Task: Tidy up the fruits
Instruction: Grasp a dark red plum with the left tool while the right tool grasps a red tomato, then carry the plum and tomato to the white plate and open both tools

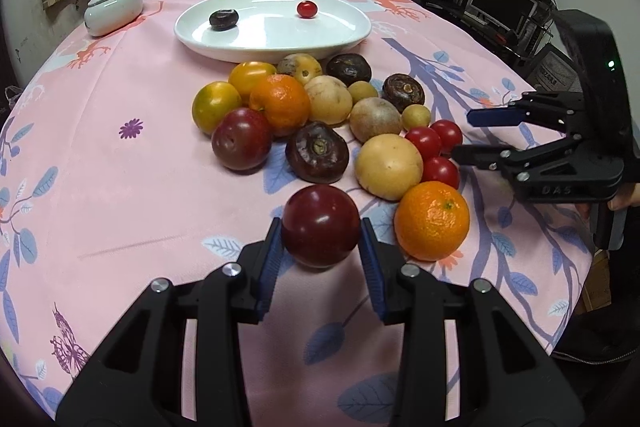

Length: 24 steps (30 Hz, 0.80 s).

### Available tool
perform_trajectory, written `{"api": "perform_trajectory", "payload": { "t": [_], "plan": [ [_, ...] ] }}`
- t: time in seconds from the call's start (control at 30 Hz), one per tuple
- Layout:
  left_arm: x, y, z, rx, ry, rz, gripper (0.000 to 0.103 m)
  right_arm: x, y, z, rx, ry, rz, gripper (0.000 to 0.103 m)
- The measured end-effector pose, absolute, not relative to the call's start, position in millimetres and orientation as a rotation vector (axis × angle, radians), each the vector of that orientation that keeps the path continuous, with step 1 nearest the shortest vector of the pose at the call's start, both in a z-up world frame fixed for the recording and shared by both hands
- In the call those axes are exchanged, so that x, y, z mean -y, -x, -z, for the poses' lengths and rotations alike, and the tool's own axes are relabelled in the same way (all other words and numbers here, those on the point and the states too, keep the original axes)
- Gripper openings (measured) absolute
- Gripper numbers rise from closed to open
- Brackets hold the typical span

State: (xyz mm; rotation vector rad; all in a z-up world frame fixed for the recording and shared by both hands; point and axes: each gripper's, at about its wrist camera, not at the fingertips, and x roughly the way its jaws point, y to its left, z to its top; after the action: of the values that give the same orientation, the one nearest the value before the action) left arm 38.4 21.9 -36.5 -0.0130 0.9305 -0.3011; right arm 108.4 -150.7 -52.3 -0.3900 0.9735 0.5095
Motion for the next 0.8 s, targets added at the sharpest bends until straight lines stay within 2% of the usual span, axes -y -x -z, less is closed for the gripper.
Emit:
{"api": "perform_trajectory", "payload": {
  "t": [0.07, 0.17, 0.53, 0.6, 0.8],
  "plan": [
    [-22.0, -37.7, 37.2, -0.932, 0.017, 0.306, 0.038, 147.5, -111.6, 56.0, -0.987, 0.384, -0.522, 0.047],
    [-22.3, -37.5, 38.0, -0.936, 0.016, 0.311, 0.038, 145.4, -115.1, 57.9, -0.986, 0.372, -0.533, 0.043],
    [-24.1, -40.6, 43.4, -0.957, 0.033, 0.303, 0.038, 147.0, -125.6, 60.3, -0.976, 0.294, -0.519, 0.039],
    [-23.2, -40.2, 43.4, -0.957, 0.028, 0.301, 0.039, 146.0, -123.8, 59.6, -0.973, 0.296, -0.529, 0.031],
    [-24.5, -40.8, 42.7, -0.961, 0.036, 0.3, 0.038, 148.9, -119.6, 55.2, -0.962, 0.281, -0.536, 0.03]
  ]
}}
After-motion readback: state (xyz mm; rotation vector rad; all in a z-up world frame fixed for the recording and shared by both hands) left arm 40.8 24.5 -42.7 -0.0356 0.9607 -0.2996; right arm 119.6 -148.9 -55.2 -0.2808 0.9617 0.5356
